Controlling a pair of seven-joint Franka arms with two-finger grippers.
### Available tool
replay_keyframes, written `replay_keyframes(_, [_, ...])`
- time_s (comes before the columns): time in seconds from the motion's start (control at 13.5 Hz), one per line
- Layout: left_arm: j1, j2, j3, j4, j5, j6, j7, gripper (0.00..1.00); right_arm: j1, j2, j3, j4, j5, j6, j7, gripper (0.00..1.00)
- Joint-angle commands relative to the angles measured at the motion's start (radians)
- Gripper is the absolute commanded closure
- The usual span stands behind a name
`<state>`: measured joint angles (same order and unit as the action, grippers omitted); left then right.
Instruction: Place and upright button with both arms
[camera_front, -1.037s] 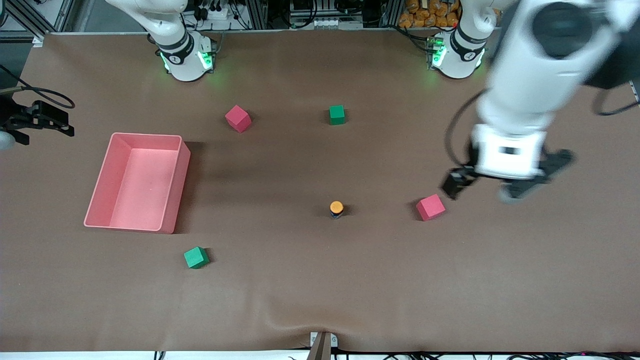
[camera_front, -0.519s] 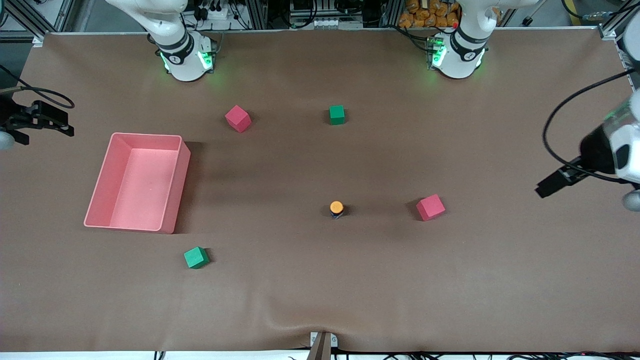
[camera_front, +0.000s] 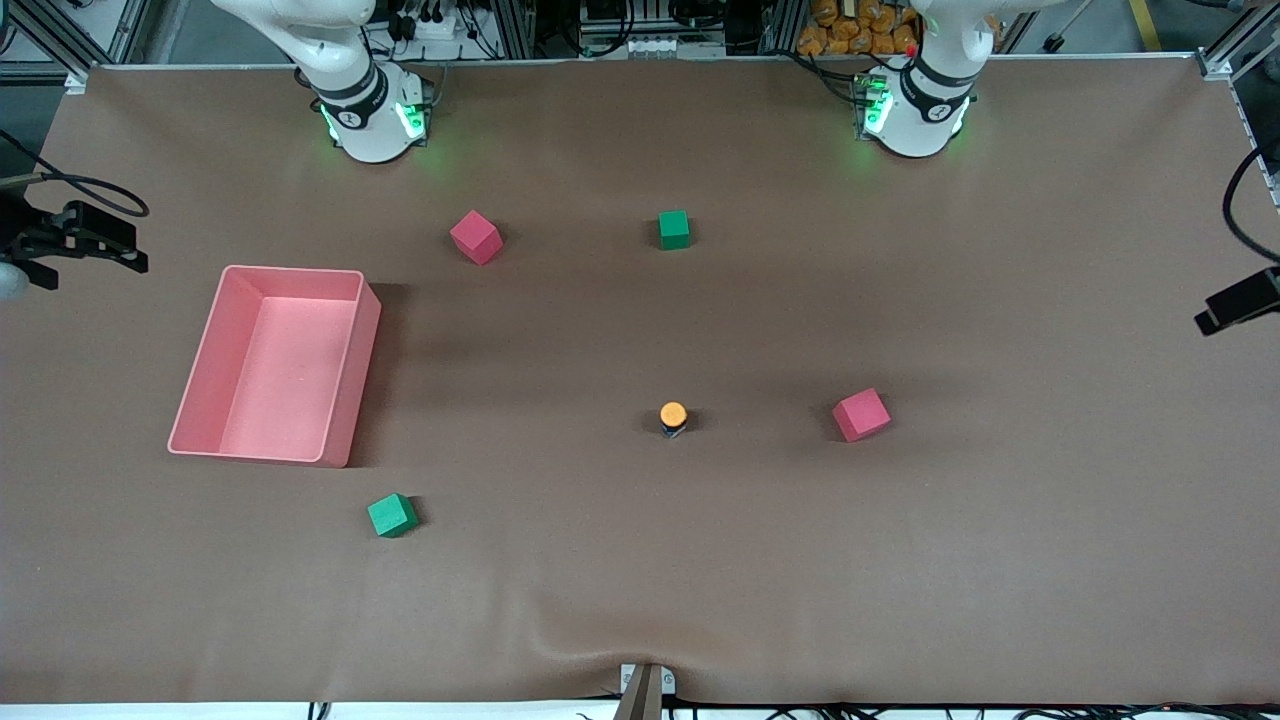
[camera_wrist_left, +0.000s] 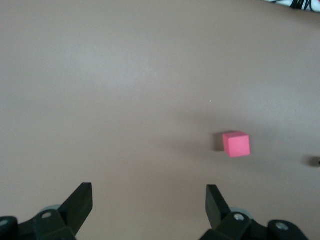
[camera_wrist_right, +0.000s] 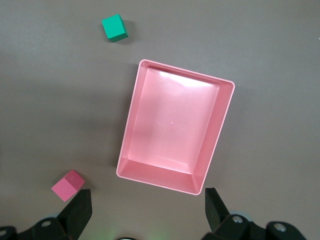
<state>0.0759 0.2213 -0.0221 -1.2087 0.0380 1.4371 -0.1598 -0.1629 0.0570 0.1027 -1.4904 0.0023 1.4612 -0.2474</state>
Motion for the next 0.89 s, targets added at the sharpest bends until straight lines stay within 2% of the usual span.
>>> replay_keyframes(0.0, [0.001, -0.135, -0.004, -0.176, -0.021, 0.034, 0.019, 0.0, -0.007, -0.008, 0.005, 0.005, 0.018, -0.01, -0.004, 0.0])
replay_keyframes(0.37, [-0.05, -0.244, 0.028, -0.314, -0.017, 0.045, 0.032, 0.0, -0.007, -0.008, 0.005, 0.009, 0.004, -0.001, -0.009, 0.0])
replay_keyframes(0.67, [-0.088, -0.293, 0.031, -0.382, -0.006, 0.063, 0.048, 0.0, -0.003, -0.008, 0.006, 0.013, -0.002, 0.001, -0.01, 0.0])
replay_keyframes(0.81, [-0.094, -0.297, 0.028, -0.384, -0.004, 0.072, 0.048, 0.0, -0.004, -0.008, 0.006, 0.016, -0.004, 0.002, -0.012, 0.0])
